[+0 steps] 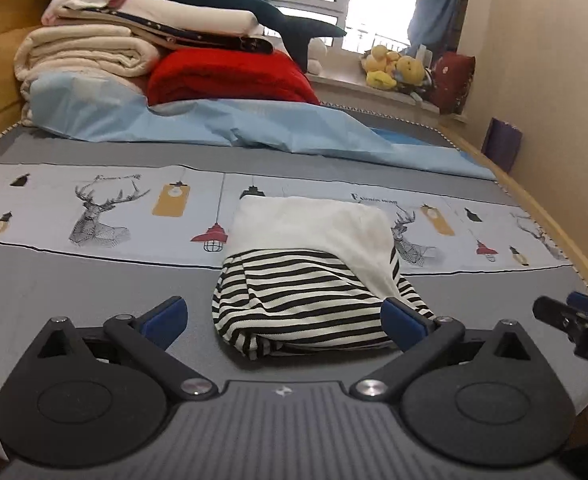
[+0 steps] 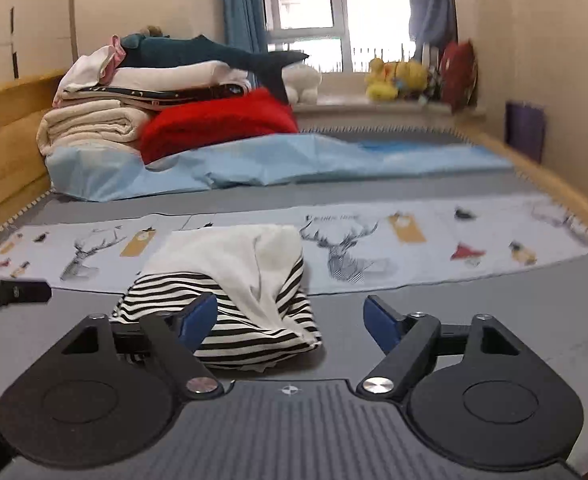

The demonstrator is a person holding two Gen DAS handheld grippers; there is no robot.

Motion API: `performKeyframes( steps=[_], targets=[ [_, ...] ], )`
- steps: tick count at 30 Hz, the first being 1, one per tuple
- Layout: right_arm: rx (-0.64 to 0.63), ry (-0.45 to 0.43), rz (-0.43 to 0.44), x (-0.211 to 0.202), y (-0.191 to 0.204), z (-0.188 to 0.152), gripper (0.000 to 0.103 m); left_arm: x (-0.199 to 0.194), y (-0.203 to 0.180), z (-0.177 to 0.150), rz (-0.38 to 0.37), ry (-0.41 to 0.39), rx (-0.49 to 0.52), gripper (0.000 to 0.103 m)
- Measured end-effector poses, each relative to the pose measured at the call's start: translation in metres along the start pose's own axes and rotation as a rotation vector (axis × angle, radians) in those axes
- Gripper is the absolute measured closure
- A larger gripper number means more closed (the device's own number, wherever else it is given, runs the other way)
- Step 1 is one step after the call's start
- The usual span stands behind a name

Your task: Fold small clothes

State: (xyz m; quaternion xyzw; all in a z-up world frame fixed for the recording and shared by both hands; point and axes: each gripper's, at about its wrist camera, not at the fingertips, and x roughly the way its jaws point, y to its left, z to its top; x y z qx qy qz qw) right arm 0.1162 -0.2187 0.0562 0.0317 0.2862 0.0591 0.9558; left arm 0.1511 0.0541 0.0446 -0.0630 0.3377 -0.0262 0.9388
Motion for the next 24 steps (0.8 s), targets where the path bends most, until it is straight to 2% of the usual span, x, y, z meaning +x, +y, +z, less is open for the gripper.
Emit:
performKeyframes(
  steps=[4, 8, 12, 17, 20, 24],
  targets=[
    [0.018, 0.020, -0.002, -0.008, 0.000, -0.004, 0.020, -0.004, -0.015, -0.004, 0.032, -0.005, 0.057, 0.000],
    [0.045, 0.016, -0.021, -0.013, -0.004, -0.003, 0.017, -0.009, -0.022, -0.006, 0.011, 0.003, 0.076, 0.000],
    [0.060, 0.015, -0.025, -0.017, -0.007, 0.002, 0.015, -0.016, -0.017, -0.006, 0.007, -0.008, 0.044, 0.000],
    [0.012, 0.018, -0.014, -0.024, -0.008, 0.008, 0.008, -0.014, -0.013, -0.006, 0.027, -0.006, -0.017, 0.000],
    [0.053, 0.040, -0.012, -0.020, -0.008, 0.004, 0.008, -0.010, -0.015, -0.005, 0.050, 0.014, -0.032, 0.000],
    [0.072, 0.060, 0.009, -0.013, 0.003, 0.001, 0.008, -0.009, -0.018, -0.008, 0.044, 0.023, -0.040, 0.000]
  ],
)
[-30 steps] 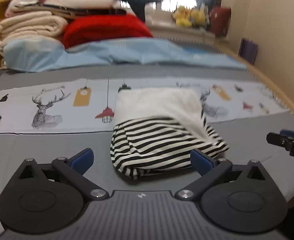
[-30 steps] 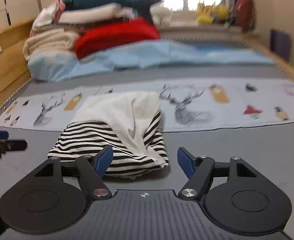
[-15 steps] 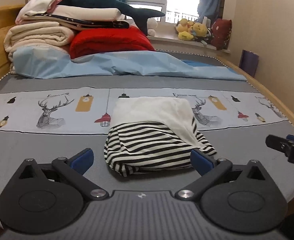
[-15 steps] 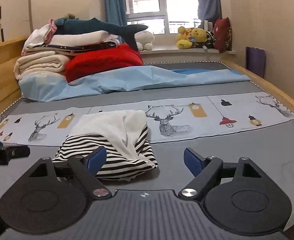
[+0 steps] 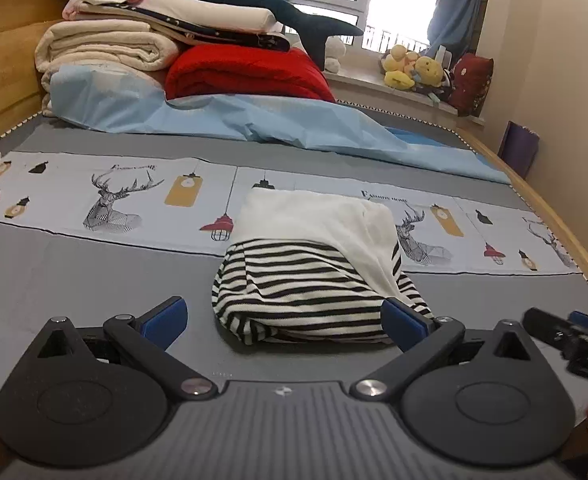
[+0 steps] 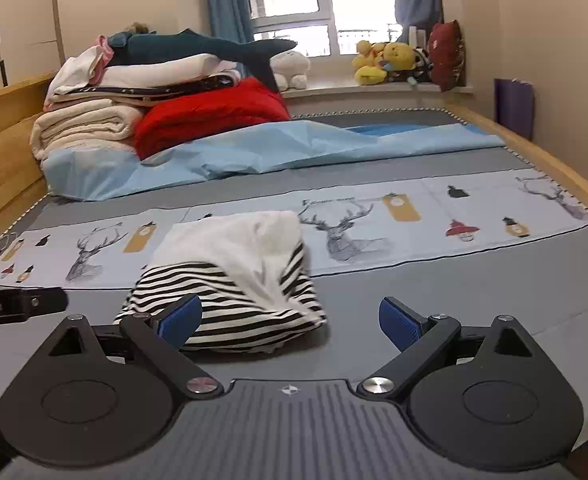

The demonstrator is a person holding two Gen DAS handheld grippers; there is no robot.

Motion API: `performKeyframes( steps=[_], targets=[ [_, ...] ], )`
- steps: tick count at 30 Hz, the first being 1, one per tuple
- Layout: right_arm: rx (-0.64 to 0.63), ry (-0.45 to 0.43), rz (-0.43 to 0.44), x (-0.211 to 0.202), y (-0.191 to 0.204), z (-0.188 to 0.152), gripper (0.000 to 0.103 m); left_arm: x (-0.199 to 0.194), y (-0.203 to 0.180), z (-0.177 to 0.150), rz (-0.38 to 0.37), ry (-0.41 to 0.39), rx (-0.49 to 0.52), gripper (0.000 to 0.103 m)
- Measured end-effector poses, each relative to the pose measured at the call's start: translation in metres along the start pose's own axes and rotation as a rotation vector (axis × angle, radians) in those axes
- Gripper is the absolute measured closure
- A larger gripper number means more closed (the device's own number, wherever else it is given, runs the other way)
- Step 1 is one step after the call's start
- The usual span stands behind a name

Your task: Fold small clothes

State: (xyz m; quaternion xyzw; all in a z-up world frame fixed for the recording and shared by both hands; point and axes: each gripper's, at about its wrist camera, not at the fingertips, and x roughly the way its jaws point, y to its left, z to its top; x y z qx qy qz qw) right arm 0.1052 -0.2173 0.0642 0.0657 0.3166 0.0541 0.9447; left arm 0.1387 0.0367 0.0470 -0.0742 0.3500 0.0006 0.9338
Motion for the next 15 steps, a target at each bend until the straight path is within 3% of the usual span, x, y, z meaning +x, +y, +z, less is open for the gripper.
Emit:
performKeyframes(
  steps=[15],
  targets=[
    [-0.013, 0.035, 0.027, 0.013, 0.019, -0.006, 0.008, 0.006, 0.000, -0.005, 0.015, 0.009, 0.041, 0.000]
  ],
)
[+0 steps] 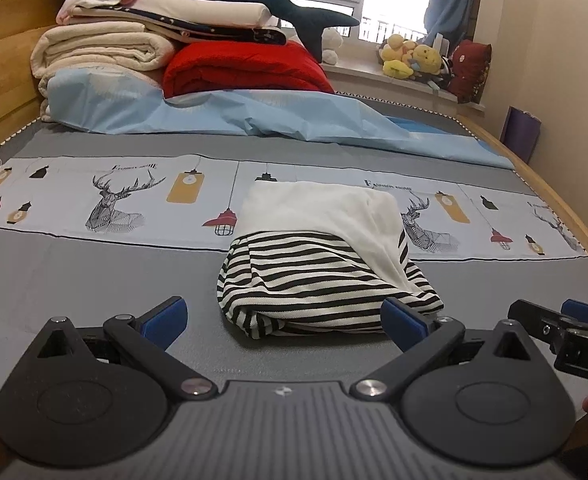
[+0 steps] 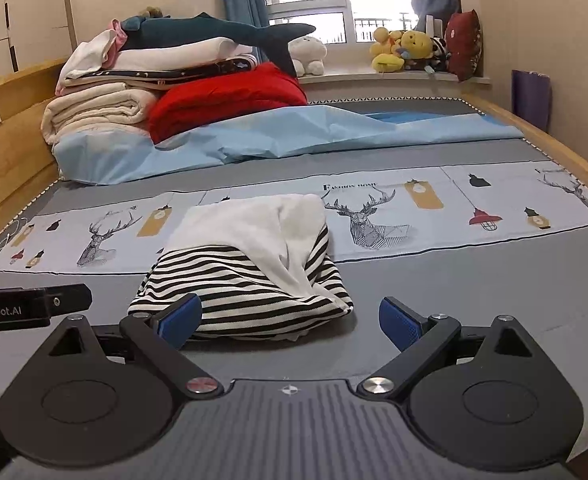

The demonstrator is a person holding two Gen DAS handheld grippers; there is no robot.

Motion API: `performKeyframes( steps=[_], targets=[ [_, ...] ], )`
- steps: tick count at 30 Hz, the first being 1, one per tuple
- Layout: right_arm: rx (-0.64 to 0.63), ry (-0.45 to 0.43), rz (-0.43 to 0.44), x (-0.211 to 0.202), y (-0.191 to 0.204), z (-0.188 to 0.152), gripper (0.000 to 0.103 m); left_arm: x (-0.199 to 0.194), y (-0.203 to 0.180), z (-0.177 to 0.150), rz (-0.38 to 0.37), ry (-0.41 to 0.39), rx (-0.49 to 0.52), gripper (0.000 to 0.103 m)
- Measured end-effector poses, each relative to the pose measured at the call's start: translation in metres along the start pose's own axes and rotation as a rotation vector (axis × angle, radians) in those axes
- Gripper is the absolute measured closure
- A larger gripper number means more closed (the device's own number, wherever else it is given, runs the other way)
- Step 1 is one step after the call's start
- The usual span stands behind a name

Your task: Fold small clothes

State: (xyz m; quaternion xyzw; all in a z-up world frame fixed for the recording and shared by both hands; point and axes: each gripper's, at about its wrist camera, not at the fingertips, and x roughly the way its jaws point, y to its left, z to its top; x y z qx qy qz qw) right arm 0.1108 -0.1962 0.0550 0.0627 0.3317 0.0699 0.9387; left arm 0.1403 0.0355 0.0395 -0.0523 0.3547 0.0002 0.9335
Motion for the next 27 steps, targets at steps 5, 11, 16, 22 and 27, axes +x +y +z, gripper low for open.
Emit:
performKeyframes(
  steps=[5, 11, 16, 22, 27],
  targets=[
    [0.000, -0.002, 0.000, -0.0006, -0.0012, -0.0004, 0.008, 0.0005, 0.0009, -0.0002, -0.002, 0.003, -0.009, 0.000],
    [-0.006, -0.002, 0.002, -0.0016, 0.0000, -0.0009, 0.008, 0.0007, 0.0022, -0.0002, -0.004, 0.005, -0.018, 0.000],
    [-0.007, -0.003, 0.004, -0.0017, 0.0001, -0.0002, 0.008, 0.0006, 0.0020, -0.0004, -0.005, 0.005, -0.020, 0.000],
    [-0.005, -0.004, 0.004, -0.0013, 0.0009, 0.0002, 0.008, 0.0008, 0.0017, -0.0007, -0.007, 0.005, -0.017, 0.000],
    [-0.011, -0.005, 0.007, -0.0009, 0.0020, 0.0002, 0.008, 0.0012, 0.0019, -0.0009, -0.009, 0.006, -0.018, 0.000]
  ],
)
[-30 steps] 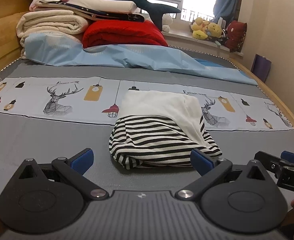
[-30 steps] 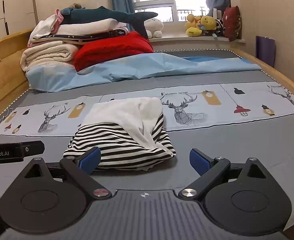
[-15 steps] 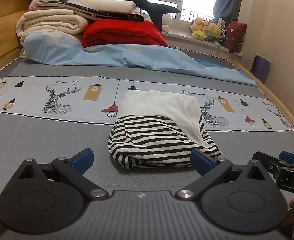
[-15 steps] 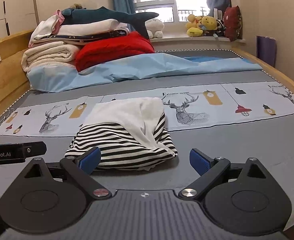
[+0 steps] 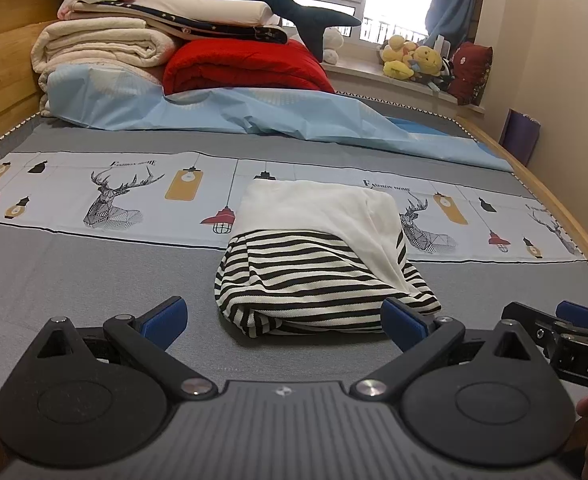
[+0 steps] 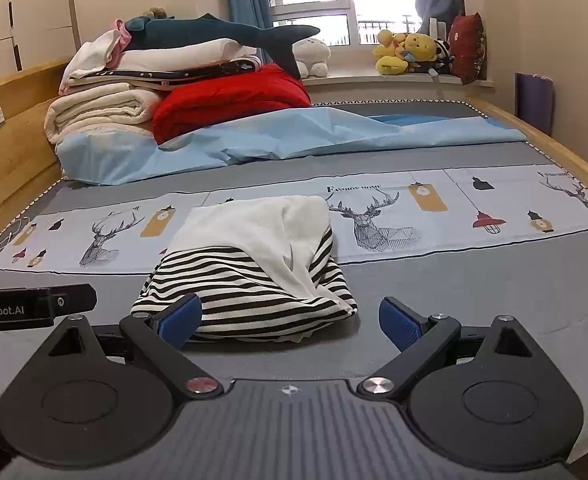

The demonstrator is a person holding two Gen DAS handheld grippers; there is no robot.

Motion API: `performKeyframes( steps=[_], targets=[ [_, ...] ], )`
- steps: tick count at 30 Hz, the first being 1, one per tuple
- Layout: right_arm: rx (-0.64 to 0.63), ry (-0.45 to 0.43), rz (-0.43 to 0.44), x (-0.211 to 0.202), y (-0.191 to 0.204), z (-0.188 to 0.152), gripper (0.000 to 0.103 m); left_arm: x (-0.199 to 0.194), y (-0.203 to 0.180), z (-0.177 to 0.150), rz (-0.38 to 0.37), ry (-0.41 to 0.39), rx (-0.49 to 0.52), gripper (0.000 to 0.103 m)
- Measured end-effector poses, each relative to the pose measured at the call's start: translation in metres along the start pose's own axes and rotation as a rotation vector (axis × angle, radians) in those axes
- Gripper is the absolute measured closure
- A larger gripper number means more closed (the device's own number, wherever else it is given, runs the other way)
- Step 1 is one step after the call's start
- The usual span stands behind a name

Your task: Fold small clothes

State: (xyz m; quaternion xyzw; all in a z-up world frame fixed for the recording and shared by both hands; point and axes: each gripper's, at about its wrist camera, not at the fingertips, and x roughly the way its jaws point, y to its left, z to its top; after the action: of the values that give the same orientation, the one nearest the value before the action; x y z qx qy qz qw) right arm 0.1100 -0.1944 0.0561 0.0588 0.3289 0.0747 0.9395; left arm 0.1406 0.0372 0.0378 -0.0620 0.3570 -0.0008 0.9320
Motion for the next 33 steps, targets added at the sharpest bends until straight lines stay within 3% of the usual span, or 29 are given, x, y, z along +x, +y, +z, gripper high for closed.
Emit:
performKeyframes(
  steps=[33],
  targets=[
    [-0.001, -0.003, 0.003, 0.0004, 0.0022, -0.0004, 0.008, 0.0017, -0.0016, -0.0009, -0.008, 0.002, -0.007, 0.000]
  ],
)
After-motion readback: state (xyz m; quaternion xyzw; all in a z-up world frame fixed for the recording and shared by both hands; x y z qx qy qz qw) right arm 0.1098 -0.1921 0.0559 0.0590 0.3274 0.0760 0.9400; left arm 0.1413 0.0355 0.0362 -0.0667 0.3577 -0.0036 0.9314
